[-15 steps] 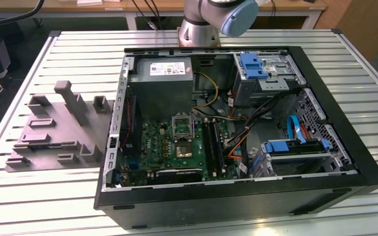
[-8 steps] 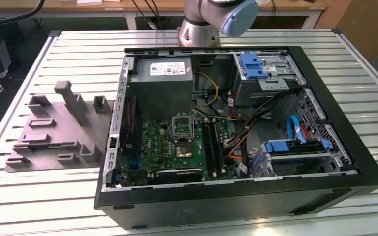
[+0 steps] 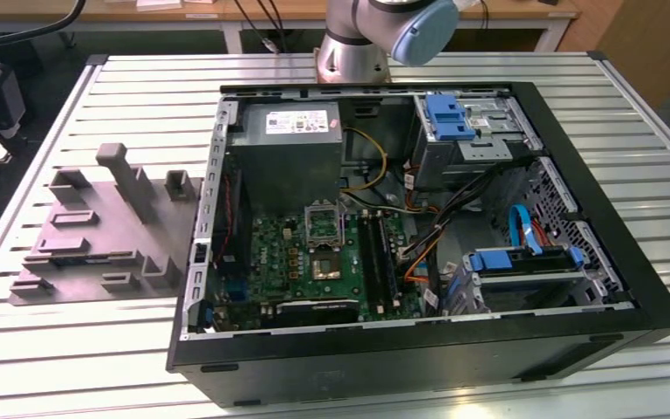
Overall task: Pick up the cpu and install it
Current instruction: 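Pick up the cpu and move it towards the insertion slot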
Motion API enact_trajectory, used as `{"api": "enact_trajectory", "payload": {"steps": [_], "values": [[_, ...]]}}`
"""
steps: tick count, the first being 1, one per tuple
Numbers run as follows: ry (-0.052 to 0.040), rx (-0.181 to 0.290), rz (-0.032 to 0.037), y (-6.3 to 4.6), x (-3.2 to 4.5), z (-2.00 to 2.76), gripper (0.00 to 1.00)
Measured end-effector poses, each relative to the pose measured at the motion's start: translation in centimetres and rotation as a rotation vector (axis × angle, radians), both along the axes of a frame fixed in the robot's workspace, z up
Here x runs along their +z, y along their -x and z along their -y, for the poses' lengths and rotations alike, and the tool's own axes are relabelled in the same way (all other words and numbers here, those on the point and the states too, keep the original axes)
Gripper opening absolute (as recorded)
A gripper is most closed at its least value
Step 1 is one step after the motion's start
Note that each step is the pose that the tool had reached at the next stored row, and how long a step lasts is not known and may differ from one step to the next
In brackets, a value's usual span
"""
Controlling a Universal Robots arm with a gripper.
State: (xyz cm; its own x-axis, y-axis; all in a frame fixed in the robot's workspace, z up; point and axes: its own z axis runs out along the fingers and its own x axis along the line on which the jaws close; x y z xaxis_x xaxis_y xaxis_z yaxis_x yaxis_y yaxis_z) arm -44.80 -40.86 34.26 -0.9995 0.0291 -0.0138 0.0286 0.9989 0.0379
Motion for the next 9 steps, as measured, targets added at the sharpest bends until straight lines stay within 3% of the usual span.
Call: {"api": "enact_trajectory", "payload": {"steps": [9], "values": [[0.0002,0.0,-0.0003,-0.01,0.25,0.0,0.47]]}}
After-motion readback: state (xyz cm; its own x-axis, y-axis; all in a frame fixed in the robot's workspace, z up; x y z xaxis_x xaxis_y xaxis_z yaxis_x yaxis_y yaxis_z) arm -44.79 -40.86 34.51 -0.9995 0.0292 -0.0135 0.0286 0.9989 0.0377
